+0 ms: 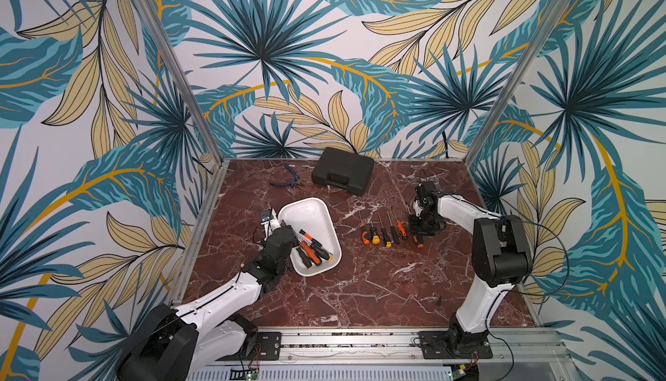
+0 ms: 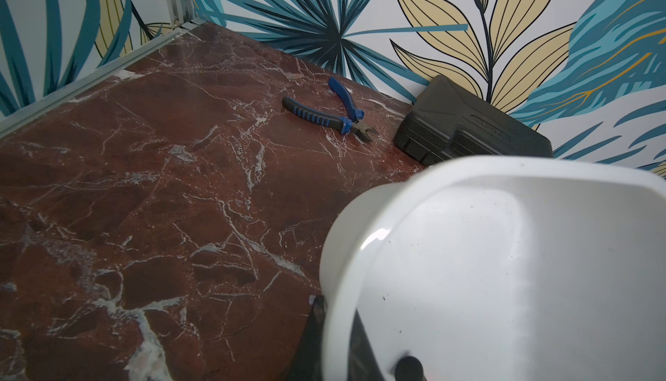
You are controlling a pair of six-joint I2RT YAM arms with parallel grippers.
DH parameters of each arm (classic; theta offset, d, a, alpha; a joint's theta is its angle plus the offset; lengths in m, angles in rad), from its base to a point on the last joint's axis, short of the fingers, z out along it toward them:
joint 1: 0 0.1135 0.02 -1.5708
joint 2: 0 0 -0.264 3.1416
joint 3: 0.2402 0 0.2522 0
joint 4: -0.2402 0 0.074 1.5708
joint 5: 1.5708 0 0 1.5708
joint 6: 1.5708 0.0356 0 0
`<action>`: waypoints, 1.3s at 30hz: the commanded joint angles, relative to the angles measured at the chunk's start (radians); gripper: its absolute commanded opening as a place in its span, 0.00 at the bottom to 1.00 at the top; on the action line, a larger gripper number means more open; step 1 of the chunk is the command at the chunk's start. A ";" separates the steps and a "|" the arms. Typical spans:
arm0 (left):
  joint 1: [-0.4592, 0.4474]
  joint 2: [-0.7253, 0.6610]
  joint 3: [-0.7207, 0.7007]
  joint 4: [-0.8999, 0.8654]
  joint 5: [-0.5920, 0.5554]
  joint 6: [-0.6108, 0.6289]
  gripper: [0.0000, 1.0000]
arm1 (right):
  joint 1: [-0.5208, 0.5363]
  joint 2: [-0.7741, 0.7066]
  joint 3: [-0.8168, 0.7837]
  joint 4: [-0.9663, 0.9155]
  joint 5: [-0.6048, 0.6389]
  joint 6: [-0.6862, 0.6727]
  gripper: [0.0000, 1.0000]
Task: Take out the screwdriver from the storage box
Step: Place the socket head at the center of the board, then pick up the socket head from the storage box.
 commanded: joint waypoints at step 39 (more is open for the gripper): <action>0.080 0.016 0.184 -0.250 0.201 -0.122 0.00 | 0.641 -0.215 0.119 0.135 -0.204 0.084 0.41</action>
